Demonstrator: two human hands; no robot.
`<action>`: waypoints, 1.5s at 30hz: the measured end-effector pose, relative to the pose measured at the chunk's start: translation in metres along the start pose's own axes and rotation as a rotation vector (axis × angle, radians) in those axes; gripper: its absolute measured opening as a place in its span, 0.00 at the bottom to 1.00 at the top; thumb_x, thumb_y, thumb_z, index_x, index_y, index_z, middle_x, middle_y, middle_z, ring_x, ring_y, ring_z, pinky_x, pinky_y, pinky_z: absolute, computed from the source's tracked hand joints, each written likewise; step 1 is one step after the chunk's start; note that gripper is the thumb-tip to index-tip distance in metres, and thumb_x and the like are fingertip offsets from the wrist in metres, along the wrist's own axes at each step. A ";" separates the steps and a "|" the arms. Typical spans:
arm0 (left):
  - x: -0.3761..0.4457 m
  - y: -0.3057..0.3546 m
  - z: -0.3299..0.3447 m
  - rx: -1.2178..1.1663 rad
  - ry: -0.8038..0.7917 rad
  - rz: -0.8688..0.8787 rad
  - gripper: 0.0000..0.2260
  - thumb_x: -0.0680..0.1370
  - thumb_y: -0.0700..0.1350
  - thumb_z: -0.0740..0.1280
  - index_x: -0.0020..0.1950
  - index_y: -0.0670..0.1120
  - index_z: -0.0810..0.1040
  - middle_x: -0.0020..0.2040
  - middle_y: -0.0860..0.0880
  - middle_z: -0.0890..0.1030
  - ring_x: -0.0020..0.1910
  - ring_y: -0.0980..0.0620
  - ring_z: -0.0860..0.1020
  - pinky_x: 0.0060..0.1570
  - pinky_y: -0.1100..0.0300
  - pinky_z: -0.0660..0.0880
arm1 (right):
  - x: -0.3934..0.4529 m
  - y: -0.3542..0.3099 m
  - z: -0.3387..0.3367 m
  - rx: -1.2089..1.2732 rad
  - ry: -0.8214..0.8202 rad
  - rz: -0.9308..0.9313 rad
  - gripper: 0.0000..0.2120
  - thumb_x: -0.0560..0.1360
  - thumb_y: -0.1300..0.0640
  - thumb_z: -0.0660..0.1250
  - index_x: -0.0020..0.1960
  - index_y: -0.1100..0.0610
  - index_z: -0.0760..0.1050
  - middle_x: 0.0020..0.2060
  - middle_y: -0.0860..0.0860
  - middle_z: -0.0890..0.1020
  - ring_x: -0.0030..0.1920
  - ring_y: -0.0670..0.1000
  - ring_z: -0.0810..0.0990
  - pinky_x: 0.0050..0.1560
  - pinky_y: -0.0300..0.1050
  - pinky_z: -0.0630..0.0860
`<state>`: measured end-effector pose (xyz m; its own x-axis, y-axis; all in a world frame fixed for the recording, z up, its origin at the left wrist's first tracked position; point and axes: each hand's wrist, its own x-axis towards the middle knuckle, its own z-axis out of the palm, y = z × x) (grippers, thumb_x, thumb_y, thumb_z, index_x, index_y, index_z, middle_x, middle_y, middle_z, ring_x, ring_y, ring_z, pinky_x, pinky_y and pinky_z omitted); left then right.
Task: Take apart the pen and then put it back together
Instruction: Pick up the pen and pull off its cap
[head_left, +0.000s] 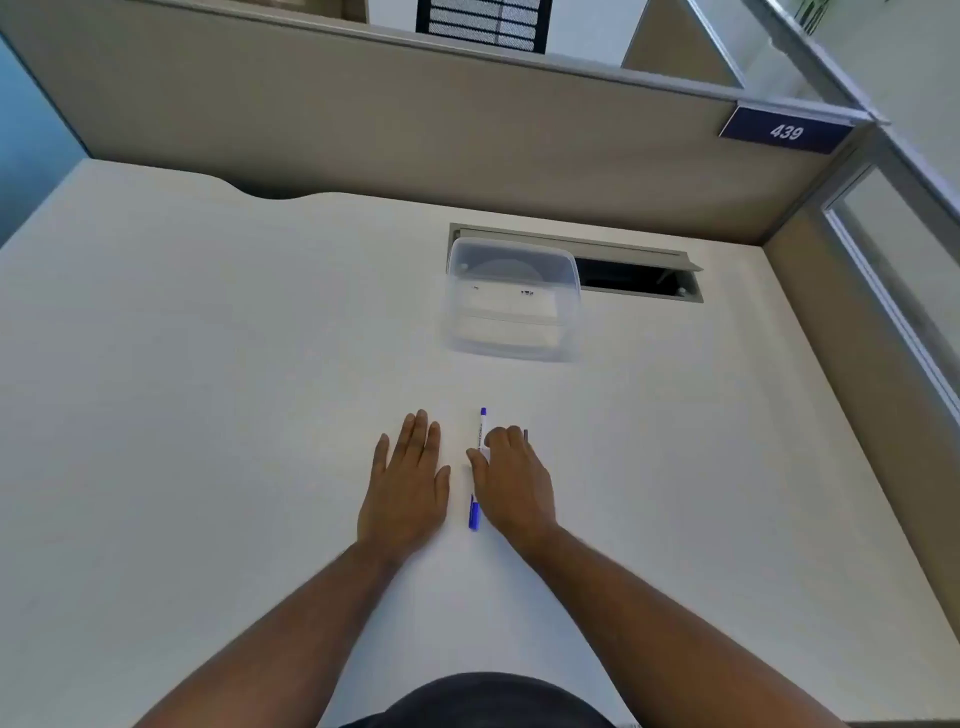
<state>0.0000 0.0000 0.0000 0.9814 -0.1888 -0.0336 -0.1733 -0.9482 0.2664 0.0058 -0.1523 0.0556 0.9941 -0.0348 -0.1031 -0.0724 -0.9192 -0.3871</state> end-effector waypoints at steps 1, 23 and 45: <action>0.000 0.000 -0.001 0.005 -0.015 -0.012 0.28 0.82 0.53 0.45 0.81 0.43 0.58 0.82 0.44 0.58 0.82 0.48 0.56 0.78 0.43 0.55 | 0.001 -0.001 0.001 0.026 -0.023 0.044 0.12 0.83 0.47 0.58 0.53 0.56 0.72 0.48 0.50 0.76 0.44 0.51 0.78 0.46 0.48 0.79; 0.014 0.017 -0.020 -0.236 -0.012 -0.163 0.23 0.82 0.45 0.59 0.77 0.43 0.66 0.79 0.44 0.66 0.78 0.45 0.64 0.75 0.49 0.61 | 0.008 0.006 -0.008 0.066 -0.284 0.181 0.08 0.80 0.54 0.57 0.49 0.58 0.70 0.39 0.52 0.78 0.44 0.58 0.82 0.47 0.51 0.80; -0.001 0.072 -0.058 -1.696 -0.047 -0.689 0.13 0.85 0.41 0.60 0.56 0.40 0.84 0.47 0.47 0.82 0.46 0.53 0.77 0.51 0.60 0.76 | -0.024 0.059 -0.040 0.851 -0.716 0.104 0.15 0.85 0.60 0.56 0.56 0.59 0.83 0.48 0.56 0.87 0.44 0.48 0.85 0.45 0.37 0.80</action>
<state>-0.0092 -0.0533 0.0754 0.8255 0.0429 -0.5628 0.5036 0.3944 0.7687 -0.0189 -0.2210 0.0716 0.7237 0.3899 -0.5694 -0.4570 -0.3475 -0.8188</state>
